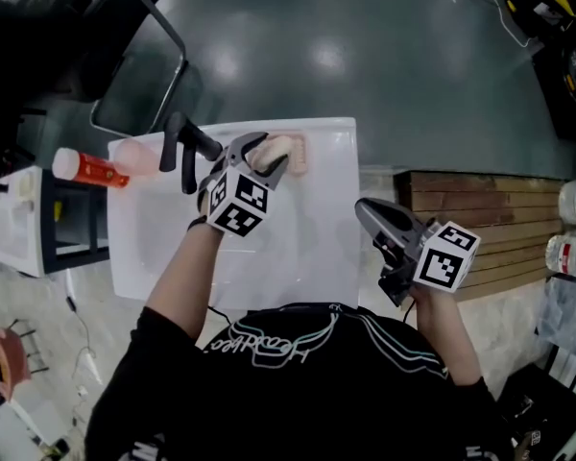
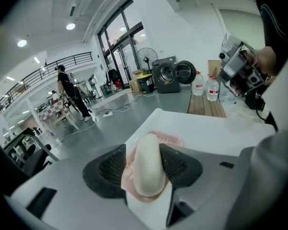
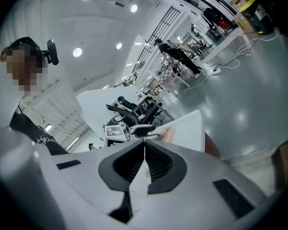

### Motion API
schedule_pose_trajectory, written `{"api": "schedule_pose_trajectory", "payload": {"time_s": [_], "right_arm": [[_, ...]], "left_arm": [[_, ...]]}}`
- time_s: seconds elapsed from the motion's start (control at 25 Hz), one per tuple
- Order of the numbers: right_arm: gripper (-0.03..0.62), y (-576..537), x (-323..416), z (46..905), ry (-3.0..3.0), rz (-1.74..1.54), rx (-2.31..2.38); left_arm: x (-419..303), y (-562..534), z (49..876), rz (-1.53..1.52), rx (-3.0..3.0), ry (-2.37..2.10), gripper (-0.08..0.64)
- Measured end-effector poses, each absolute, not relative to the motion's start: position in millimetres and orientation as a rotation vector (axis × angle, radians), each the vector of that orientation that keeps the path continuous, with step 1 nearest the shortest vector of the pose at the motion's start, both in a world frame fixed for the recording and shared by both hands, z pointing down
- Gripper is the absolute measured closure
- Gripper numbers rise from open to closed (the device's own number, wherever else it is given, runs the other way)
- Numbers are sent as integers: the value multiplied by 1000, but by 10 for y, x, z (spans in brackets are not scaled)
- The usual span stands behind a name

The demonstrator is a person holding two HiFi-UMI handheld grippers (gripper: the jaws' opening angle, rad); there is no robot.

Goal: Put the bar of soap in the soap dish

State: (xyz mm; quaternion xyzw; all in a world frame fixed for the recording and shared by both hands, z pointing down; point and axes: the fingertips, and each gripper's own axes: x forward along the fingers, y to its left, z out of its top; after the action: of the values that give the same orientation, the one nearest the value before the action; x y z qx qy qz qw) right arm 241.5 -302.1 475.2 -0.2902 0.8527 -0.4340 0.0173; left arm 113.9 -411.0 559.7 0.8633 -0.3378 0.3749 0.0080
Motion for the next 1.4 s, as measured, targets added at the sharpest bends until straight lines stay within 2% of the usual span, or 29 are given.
{"api": "schedule_pose_trajectory", "payload": {"time_s": [0.32, 0.8, 0.84, 0.96, 1.2, 1.4], "right_arm": [[565, -3011, 2401, 4748, 2656, -1349, -888], [565, -2922, 2224, 4491, 2683, -1240, -889], [565, -2917, 2205, 4458, 2688, -1227, -894], [565, -2915, 2120, 4354, 2741, -1148, -923], [565, -2789, 1815, 3996, 2849, -995, -932], [565, -2629, 1504, 3708, 2898, -863, -913]], "left_arm": [[1095, -4103, 5597, 1116, 2663, -1094, 243], [1094, -3771, 5147, 829, 2605, -1086, 230], [1101, -3710, 5085, 793, 2597, -1062, 236], [1100, -3537, 4860, 656, 2576, -969, 335], [958, -3111, 4245, 330, 2532, -811, 434], [781, -2774, 3848, 169, 2514, -730, 487]]}}
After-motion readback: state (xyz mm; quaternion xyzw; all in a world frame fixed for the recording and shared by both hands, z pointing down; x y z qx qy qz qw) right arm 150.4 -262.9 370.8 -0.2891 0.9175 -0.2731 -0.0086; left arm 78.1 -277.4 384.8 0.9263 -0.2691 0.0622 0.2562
